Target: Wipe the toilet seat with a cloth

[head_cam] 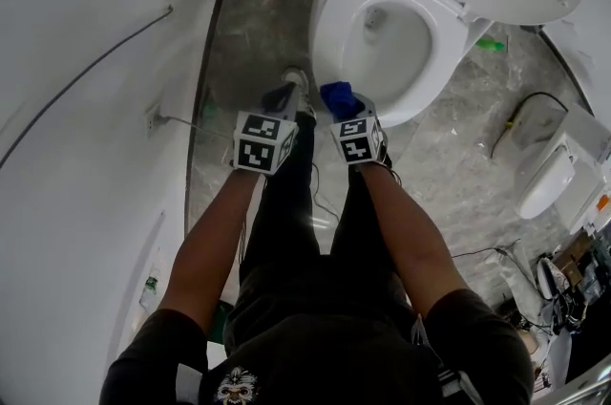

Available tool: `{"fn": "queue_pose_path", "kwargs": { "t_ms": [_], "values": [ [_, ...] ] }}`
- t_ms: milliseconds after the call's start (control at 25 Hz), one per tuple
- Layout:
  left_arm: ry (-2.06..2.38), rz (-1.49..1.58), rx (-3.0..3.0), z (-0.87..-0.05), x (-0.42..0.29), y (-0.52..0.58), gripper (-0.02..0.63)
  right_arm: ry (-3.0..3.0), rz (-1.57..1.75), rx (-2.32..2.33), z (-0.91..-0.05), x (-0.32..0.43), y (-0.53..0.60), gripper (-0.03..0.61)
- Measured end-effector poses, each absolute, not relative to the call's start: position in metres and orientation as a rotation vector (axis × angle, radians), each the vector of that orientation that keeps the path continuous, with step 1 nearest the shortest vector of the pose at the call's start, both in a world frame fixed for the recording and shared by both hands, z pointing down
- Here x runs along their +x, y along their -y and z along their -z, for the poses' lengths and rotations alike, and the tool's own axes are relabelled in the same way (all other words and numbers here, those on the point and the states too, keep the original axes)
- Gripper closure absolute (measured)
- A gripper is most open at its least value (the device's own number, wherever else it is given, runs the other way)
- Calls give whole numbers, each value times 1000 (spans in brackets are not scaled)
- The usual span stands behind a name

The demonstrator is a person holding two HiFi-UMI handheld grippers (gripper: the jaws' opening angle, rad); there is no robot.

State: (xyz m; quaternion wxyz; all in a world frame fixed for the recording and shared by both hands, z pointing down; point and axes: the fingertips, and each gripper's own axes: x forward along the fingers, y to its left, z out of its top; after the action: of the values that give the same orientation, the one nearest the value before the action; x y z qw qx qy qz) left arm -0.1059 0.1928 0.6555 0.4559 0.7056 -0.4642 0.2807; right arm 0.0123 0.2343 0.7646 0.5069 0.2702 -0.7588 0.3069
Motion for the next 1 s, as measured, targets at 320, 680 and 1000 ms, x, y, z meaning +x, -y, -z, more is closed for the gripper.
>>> {"fn": "queue_pose_path", "kwargs": {
  "t_ms": [320,680,1000],
  "values": [
    [1178,-687,1700,-663,-126,-198,603,1921,-533,624,-764,-30,-137,471],
    [1162,-712,1727,-661,-119,-186,603,1936,-334,649,-759,-29,-19,469],
    [1160,-738,1753,-653,-109,-173,603,1884,-373,750,-752,-9,48,466]
  ]
}}
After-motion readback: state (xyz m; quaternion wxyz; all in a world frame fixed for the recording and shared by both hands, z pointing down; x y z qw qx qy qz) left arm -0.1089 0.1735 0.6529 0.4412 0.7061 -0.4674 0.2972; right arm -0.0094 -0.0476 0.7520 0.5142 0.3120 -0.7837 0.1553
